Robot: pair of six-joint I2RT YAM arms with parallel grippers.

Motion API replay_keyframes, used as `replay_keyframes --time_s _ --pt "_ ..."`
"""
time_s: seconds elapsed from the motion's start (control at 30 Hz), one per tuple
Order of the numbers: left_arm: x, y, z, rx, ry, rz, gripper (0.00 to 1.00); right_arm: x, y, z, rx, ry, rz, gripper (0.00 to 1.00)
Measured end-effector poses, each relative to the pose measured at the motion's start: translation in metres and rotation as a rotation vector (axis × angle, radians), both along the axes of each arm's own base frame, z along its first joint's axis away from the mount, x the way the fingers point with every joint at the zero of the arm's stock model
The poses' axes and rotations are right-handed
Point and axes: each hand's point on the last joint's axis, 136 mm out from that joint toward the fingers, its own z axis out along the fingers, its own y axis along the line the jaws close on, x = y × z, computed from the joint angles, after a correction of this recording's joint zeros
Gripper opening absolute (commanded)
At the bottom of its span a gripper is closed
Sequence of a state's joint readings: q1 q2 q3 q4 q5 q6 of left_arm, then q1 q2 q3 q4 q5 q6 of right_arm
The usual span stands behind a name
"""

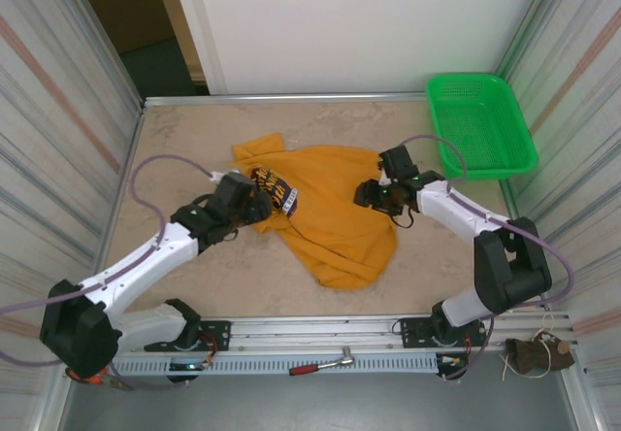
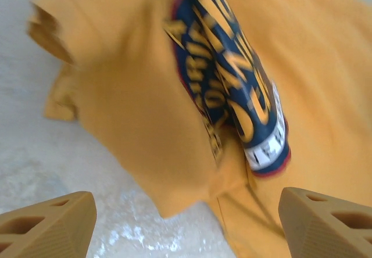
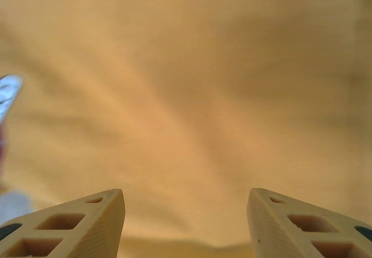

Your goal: Fold the inside-out t-shirt

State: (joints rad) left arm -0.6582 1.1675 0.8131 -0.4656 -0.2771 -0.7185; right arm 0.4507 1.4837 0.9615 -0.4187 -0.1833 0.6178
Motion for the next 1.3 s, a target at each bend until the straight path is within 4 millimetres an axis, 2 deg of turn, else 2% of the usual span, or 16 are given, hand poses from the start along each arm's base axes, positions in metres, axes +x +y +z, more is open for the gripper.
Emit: replay_keyframes --time_s 0.07,0.17,0.3,0.33,0.37,0.47,0.5,0.6,0.7,0.8,0.97,1.07,1.1,1.2,1.27,1.3 --pt "-0.005 -0.007 -0.018 0.052 0.034 -0.037 0.83 -0.014 0.028 0.004 0.018 -0.010 0.069 0.63" --pt "-0.007 -0.004 -0.047 0.129 0.091 -0.042 0.83 -0.035 0.060 0.001 0.033 0.005 0.138 0.69" --pt "-0.003 -0.003 -0.075 0.205 0.141 -0.056 0.79 -0.056 0.087 -0.019 0.023 0.052 0.180 0.75" --pt "-0.002 -0.004 -0.080 0.221 0.150 -0.061 0.73 -0.060 0.090 -0.026 0.007 0.061 0.180 0.75" --pt "0.000 -0.004 -0.086 0.238 0.160 -0.068 0.63 -0.064 0.092 -0.034 -0.020 0.067 0.183 0.75" --pt "0.010 -0.005 -0.097 0.262 0.181 -0.076 0.10 -0.072 0.090 -0.054 -0.099 0.082 0.172 0.75" --pt "0.014 -0.004 -0.098 0.260 0.181 -0.078 0.00 -0.073 0.086 -0.060 -0.125 0.088 0.161 0.75" --pt "0.028 -0.001 -0.092 0.248 0.176 -0.087 0.00 -0.069 0.064 -0.076 -0.185 0.107 0.098 0.75" --pt "0.044 -0.005 -0.072 0.205 0.145 -0.123 0.00 -0.049 0.048 -0.075 -0.174 0.098 0.026 0.75" --pt "0.054 -0.015 -0.033 0.092 0.104 -0.178 0.00 -0.026 0.026 -0.075 -0.157 0.099 -0.057 0.75" --pt "0.055 -0.047 0.070 -0.166 -0.047 -0.309 0.00 0.022 -0.011 -0.072 -0.118 0.091 -0.177 0.73" --pt "0.042 -0.069 0.121 -0.302 -0.112 -0.413 0.00 0.031 -0.025 -0.066 -0.104 0.100 -0.187 0.72" --pt "0.039 -0.073 0.131 -0.331 -0.123 -0.433 0.00 0.030 -0.028 -0.063 -0.103 0.099 -0.178 0.72" --pt "0.033 -0.083 0.158 -0.399 -0.149 -0.488 0.00 0.023 -0.021 -0.029 -0.062 0.047 -0.114 0.74" --pt "0.031 -0.088 0.166 -0.425 -0.149 -0.516 0.00 0.022 -0.010 0.014 -0.002 -0.051 -0.051 0.77" --pt "0.030 -0.091 0.169 -0.439 -0.145 -0.530 0.00 0.023 -0.003 0.044 0.038 -0.128 -0.011 0.80"
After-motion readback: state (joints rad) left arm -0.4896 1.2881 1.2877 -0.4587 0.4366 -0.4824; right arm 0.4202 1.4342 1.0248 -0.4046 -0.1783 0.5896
